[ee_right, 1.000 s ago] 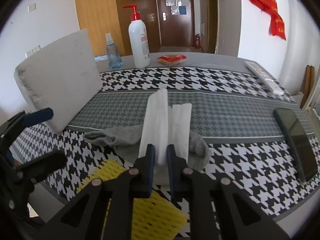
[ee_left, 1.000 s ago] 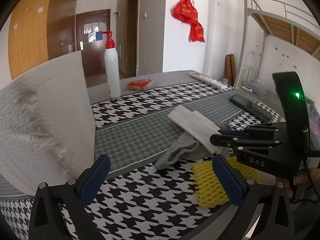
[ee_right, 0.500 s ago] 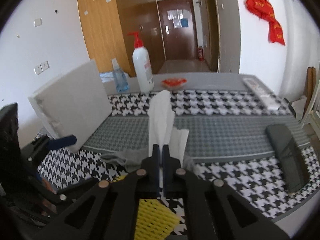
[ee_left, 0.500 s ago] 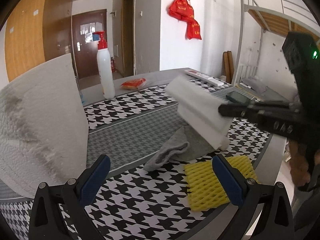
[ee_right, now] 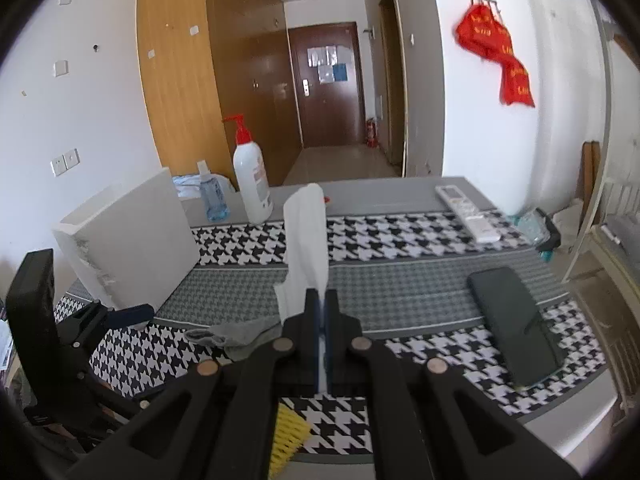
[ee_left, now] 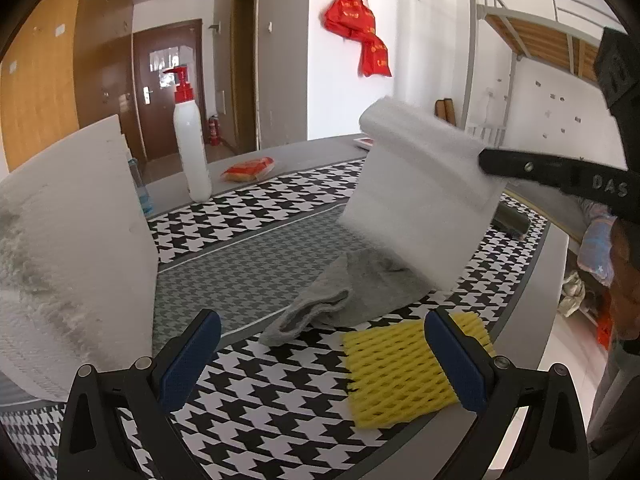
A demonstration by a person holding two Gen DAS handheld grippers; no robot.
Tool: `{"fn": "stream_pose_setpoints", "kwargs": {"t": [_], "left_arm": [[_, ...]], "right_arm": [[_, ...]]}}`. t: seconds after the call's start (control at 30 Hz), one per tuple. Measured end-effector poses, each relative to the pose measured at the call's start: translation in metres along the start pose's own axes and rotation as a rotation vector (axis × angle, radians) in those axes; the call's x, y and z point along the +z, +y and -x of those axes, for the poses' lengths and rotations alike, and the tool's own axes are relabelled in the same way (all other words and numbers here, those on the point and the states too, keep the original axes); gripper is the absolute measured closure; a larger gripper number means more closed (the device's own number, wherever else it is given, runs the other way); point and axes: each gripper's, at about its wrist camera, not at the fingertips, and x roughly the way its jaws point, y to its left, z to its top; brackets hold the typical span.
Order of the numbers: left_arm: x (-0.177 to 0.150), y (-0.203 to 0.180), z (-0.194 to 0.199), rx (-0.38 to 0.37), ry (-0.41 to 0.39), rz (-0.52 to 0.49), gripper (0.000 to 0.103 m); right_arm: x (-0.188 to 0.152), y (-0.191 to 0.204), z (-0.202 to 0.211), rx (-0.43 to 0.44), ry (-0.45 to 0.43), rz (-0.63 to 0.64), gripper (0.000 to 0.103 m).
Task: Organize soft objects
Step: 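Close the right tool on the white tissue pack and lift it, then close the left tool on the yellow foam net sponge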
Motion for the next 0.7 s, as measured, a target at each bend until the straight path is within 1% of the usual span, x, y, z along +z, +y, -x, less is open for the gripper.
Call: {"fn": "stream_pose_setpoints", "kwargs": {"t": [0.13, 0.23, 0.5, 0.7], "left_arm": [[0.001, -0.005, 0.000, -0.007, -0.004, -0.009, 0.001], [0.002, -0.008, -0.001, -0.012, -0.002, -0.014, 0.001], [0.000, -0.016, -0.008, -0.040, 0.030, -0.016, 0.001], [-0.003, -0.026, -0.013, -0.082, 0.067, -0.041, 0.001]], "right_arm": [[0.004, -0.006, 0.012, -0.018, -0.027, -0.009, 0.099], [0.002, -0.009, 0.013, -0.024, -0.024, -0.009, 0.099], [-0.017, -0.022, 0.006, -0.043, 0.024, -0.036, 0.099], [-0.029, -0.033, 0.001, -0.053, 0.053, -0.067, 0.099]]}}
